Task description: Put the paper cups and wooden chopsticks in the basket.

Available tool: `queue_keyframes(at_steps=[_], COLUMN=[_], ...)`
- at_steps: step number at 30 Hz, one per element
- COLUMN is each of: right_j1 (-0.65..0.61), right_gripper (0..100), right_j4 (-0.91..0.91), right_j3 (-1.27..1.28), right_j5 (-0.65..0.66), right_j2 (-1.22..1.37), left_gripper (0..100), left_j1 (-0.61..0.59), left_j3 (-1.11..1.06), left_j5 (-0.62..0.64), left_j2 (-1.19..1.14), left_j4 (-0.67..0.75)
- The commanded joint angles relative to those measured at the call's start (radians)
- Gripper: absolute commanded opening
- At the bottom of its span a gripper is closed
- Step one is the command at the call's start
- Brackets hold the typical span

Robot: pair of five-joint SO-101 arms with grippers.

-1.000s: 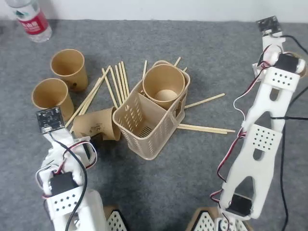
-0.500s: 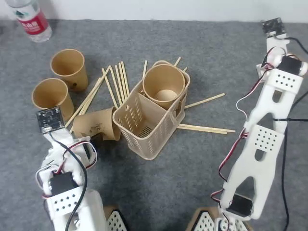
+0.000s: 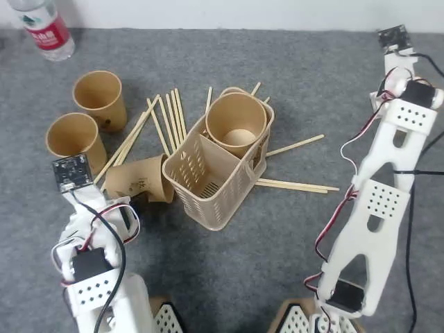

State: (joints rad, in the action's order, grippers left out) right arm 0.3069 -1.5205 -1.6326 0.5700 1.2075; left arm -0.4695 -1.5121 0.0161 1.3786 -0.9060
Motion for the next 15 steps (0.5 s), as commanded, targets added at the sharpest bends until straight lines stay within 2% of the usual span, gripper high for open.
queue_keyframes(at_steps=[1,8,15], right_j1=[0.005,-0.045,-0.056], right_gripper=[0.6,0.6,0.6], right_j4=[-0.027,-0.148,-0.194], right_j3=[-0.048,-0.048,-0.048], right_j5=[0.038,0.066,0.068], right_j2=[-0.223,-0.394,-0.476], left_gripper=[32,32,32], left_j1=[0.005,0.005,0.005], left_j3=[0.008,0.007,0.005], left_j5=[0.005,0.005,0.003], left_j2=[0.009,0.009,0.009], left_j4=[0.020,0.020,0.020])
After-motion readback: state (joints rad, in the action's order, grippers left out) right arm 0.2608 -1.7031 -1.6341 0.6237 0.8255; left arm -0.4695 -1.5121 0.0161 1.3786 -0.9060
